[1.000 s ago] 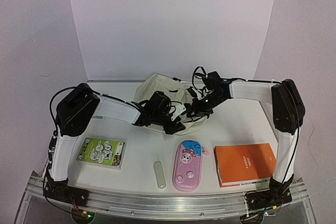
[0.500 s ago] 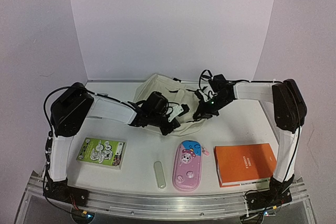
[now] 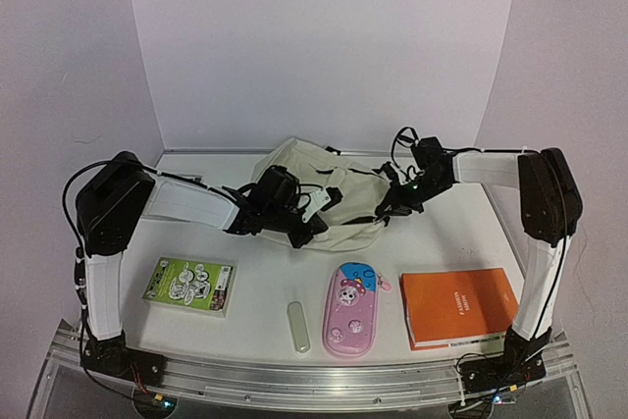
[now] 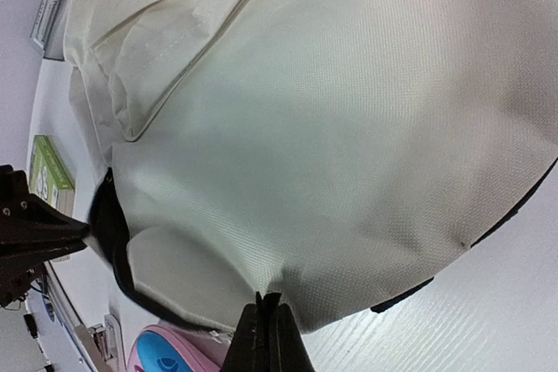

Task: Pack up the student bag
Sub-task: Unzip the student bag at the center of the board.

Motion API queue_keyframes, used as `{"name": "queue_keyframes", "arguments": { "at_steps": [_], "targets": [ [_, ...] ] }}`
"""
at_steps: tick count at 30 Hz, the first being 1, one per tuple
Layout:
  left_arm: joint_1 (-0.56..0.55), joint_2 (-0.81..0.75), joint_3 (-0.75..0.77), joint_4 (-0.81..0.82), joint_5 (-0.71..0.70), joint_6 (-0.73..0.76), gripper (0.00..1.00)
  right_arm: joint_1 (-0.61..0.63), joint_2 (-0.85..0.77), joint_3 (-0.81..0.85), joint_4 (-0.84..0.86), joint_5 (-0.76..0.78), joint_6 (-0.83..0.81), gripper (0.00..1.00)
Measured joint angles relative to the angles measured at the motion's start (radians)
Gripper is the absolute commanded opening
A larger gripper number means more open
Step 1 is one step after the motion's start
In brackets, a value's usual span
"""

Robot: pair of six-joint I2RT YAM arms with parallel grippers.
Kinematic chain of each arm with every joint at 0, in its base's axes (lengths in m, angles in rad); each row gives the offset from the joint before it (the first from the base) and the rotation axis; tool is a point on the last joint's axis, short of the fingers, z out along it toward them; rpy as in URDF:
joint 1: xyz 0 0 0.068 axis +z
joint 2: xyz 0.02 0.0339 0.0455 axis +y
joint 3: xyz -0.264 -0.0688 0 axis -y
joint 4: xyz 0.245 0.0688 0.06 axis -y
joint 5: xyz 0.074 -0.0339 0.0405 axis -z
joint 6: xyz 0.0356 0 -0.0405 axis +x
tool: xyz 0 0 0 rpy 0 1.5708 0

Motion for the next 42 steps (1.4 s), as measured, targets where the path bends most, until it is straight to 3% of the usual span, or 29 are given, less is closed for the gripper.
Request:
{"name": "queue_keyframes", "arguments": {
  "at_steps": [2,5,10,14,23,30,42],
  "targets": [
    [0.0,-0.007,-0.004,-0.014,-0.009,0.009,0.45,-0.007,0.0,0.0,-0.002,-0.01,0.016,0.0],
    [-0.001,-0.009,-0.005,-0.033,-0.024,0.009,0.61,-0.023,0.0,0.0,0.0,-0.023,0.039,0.0],
    [-0.043,0.001,0.04,-0.074,-0.048,0.015,0.74,-0.026,0.0,0.0,0.002,-0.039,0.07,0.0],
    [-0.092,0.067,0.165,-0.078,-0.07,0.02,0.74,-0.012,0.0,0.0,0.01,-0.051,0.088,0.0],
    [-0.125,0.248,0.373,-0.101,-0.104,0.014,0.62,0.008,-0.005,-0.004,0.024,-0.063,0.114,0.0],
    [-0.124,0.298,0.427,-0.149,-0.157,0.02,0.03,0.01,-0.013,-0.004,0.029,-0.067,0.12,0.0],
    [-0.118,0.129,0.166,-0.045,-0.235,0.02,0.0,-0.054,-0.018,-0.002,0.026,-0.009,0.079,0.0]
  ]
}}
